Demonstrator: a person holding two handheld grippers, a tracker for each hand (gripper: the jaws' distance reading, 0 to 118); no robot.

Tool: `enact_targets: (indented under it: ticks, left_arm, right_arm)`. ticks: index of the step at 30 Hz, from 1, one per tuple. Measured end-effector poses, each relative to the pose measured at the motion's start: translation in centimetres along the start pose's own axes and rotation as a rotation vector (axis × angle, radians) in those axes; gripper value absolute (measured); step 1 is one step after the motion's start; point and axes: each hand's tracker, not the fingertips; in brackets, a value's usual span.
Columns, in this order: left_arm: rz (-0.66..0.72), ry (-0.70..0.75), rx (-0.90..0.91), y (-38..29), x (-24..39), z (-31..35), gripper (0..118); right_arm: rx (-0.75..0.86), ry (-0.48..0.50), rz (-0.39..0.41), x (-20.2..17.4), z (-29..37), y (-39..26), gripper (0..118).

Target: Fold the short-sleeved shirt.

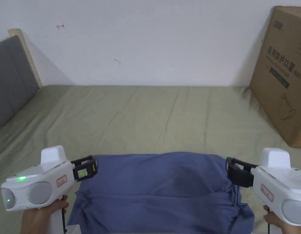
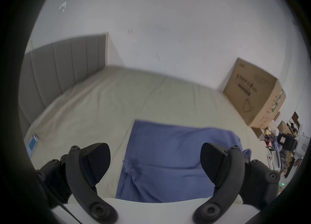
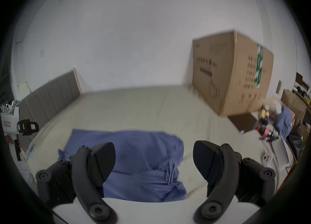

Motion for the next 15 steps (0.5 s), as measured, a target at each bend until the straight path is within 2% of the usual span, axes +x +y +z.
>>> enact_targets:
  ticks: [4, 7, 8, 11, 12, 14, 15]
  left_arm:
    - [-0.053, 0.024, 0.197, 0.9, 1.7, 5.4, 111]
    - [-0.118, 0.052, 0.318, 0.4, 2.9, 8.3, 107]
    - [-0.129, 0.070, 0.343, 0.1, 3.3, 8.9, 104]
    - [-0.167, 0.051, 0.386, -0.9, 3.9, 10.4, 81]
    - [-0.171, 0.046, 0.377, -1.1, 4.1, 10.5, 81]
    - [-0.178, 0.018, 0.344, -1.6, 4.3, 10.7, 20]
    - [-0.188, 0.021, 0.329, -2.0, 4.4, 10.7, 0]
  right_arm:
    - [0.159, -0.009, 0.031, -1.4, 5.6, 2.3, 96]
    - [0.238, -0.062, 0.061, -2.5, 8.6, 2.6, 92]
    - [0.259, -0.072, 0.067, -2.8, 9.4, 2.4, 88]
    - [0.280, -0.084, 0.091, -3.7, 11.0, 1.7, 72]
    - [0.281, -0.088, 0.094, -3.9, 11.4, 1.6, 72]
    - [0.289, -0.089, 0.092, -4.2, 11.9, 1.2, 25]
    - [0.295, -0.091, 0.092, -4.3, 12.1, 1.1, 2]
